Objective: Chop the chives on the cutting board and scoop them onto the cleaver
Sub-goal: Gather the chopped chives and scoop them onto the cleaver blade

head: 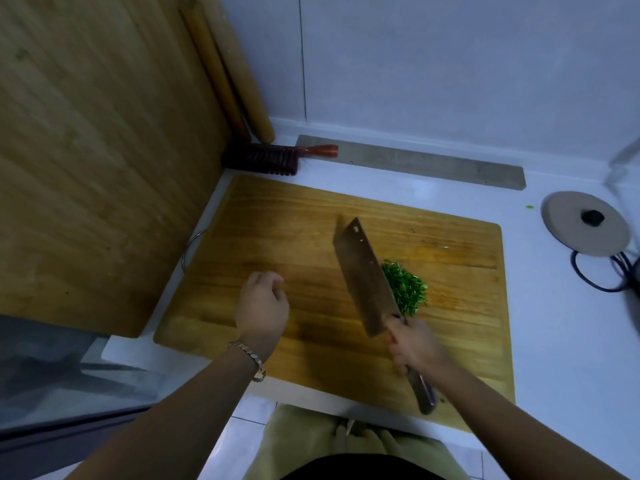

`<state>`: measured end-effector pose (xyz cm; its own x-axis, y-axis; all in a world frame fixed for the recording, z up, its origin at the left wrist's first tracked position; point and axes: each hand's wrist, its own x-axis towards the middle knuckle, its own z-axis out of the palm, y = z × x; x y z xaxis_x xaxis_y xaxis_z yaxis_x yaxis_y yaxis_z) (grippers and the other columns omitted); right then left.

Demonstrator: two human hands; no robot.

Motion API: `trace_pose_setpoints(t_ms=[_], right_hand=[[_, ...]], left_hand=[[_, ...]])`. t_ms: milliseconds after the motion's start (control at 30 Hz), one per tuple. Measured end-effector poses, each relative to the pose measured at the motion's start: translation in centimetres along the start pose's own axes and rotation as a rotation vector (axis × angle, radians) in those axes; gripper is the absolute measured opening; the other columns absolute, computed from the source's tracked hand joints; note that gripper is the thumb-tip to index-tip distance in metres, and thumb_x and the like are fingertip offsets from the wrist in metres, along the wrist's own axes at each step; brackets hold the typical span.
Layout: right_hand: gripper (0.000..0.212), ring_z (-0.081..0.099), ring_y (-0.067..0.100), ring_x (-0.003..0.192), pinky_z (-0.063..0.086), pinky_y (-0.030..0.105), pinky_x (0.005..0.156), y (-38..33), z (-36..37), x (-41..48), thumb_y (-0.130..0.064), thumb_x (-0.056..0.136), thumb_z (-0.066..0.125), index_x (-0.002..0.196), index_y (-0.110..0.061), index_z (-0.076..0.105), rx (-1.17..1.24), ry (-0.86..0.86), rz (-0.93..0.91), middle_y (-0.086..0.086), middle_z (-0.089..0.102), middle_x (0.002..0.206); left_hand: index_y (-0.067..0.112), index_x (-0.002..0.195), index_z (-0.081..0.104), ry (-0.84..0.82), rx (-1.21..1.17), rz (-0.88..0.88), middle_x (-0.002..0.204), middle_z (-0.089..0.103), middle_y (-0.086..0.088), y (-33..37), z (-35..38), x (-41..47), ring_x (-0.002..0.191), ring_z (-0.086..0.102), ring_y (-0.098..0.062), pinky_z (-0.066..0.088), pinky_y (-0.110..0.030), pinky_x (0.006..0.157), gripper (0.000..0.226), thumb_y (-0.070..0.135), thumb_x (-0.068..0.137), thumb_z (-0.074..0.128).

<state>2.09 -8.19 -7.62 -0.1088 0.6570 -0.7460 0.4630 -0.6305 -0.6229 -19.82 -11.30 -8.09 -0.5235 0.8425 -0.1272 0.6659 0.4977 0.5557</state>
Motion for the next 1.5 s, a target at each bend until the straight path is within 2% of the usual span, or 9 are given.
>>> trace_pose_setpoints(t_ms=[100,333,633,767,933,1067,1233,1400,1500], right_hand=[[0.036,0.036,0.008,0.027,0.031,0.023,0.034,0.9,-2.4,0.1,-0.03,0.094,0.048,0.061,-0.016,0.049,-0.002,0.04,0.002,-0.006,0.04,0.039],[0.025,0.041,0.005,0.039,0.035,0.018,0.039,2.2,-5.6,-1.2,-0.032,0.094,0.047,0.077,-0.016,0.056,-0.359,-0.241,-0.052,-0.004,0.047,0.055],[0.037,0.038,0.009,0.033,0.033,0.021,0.036,0.3,-9.2,0.0,-0.036,0.093,0.048,0.063,-0.015,0.049,-0.335,-0.143,-0.029,-0.003,0.043,0.046],[0.04,0.024,0.011,0.031,0.024,0.017,0.036,-0.5,-9.8,-1.7,-0.034,0.092,0.047,0.059,-0.013,0.043,-0.044,-0.141,0.044,-0.004,0.028,0.04],[0.041,0.02,0.01,0.032,0.022,0.015,0.036,-1.4,-10.3,-2.6,-0.036,0.091,0.046,0.059,-0.012,0.042,0.15,-0.163,0.107,-0.005,0.024,0.042],[0.042,0.021,0.011,0.033,0.024,0.016,0.036,-1.8,-11.5,-2.8,-0.038,0.092,0.043,0.059,-0.013,0.042,0.154,-0.164,0.092,-0.004,0.024,0.044],[0.04,0.026,0.012,0.033,0.028,0.017,0.037,-1.3,-12.5,-2.7,-0.035,0.092,0.042,0.058,-0.013,0.043,0.09,-0.132,0.063,-0.004,0.029,0.042],[0.04,0.026,0.012,0.032,0.029,0.018,0.038,-1.6,-12.4,-2.7,-0.036,0.092,0.043,0.059,-0.013,0.044,0.033,-0.145,0.066,-0.004,0.03,0.041],[0.04,0.026,0.011,0.03,0.028,0.017,0.036,-1.9,-12.5,-2.9,-0.034,0.092,0.043,0.058,-0.013,0.043,0.052,-0.128,0.055,-0.005,0.03,0.039]], left_hand=[[0.009,0.105,0.063,-0.027,-0.003,0.015,0.116,0.057,-0.009,0.7,0.5,-0.1,0.104,0.055,-0.027,0.053,-0.04,0.082,0.019,0.004,0.09,0.052],[0.009,0.101,0.064,-0.013,-0.012,0.083,0.112,0.059,-0.009,2.5,1.6,-0.5,0.101,0.056,-0.028,0.053,-0.04,0.078,0.019,0.002,0.089,0.052],[0.006,0.111,0.062,-0.028,-0.014,0.151,0.12,0.059,-0.011,3.7,1.9,-1.1,0.109,0.055,-0.029,0.051,-0.04,0.086,0.025,0.0,0.091,0.048],[0.01,0.137,0.041,-0.063,-0.122,0.389,0.148,0.035,-0.006,5.7,2.3,-1.7,0.137,0.028,-0.018,0.028,-0.034,0.112,0.04,0.012,0.097,0.039],[0.01,0.146,0.012,-0.257,0.128,0.84,0.152,-0.001,0.001,11.0,6.0,-3.2,0.142,-0.001,-0.012,-0.004,-0.026,0.115,0.074,0.059,0.092,0.007],[0.01,0.146,0.001,-0.309,0.221,0.743,0.151,-0.01,0.002,11.7,8.3,-3.5,0.142,-0.008,-0.016,-0.007,-0.036,0.118,0.096,0.072,0.074,-0.018],[0.006,0.146,0.006,-0.285,0.274,0.524,0.156,0.009,-0.011,11.7,8.0,-3.4,0.144,0.005,-0.019,-0.012,-0.035,0.115,0.111,0.07,0.063,-0.032],[0.01,0.146,-0.004,-0.363,0.271,0.678,0.157,-0.005,-0.005,12.2,8.2,-2.4,0.137,-0.017,-0.008,-0.013,-0.028,0.114,0.094,0.067,0.073,-0.016],[0.008,0.147,0.001,-0.439,0.379,0.549,0.157,0.001,-0.008,11.3,8.2,-2.0,0.142,-0.007,-0.012,-0.01,-0.034,0.116,0.085,0.065,0.083,-0.005]])
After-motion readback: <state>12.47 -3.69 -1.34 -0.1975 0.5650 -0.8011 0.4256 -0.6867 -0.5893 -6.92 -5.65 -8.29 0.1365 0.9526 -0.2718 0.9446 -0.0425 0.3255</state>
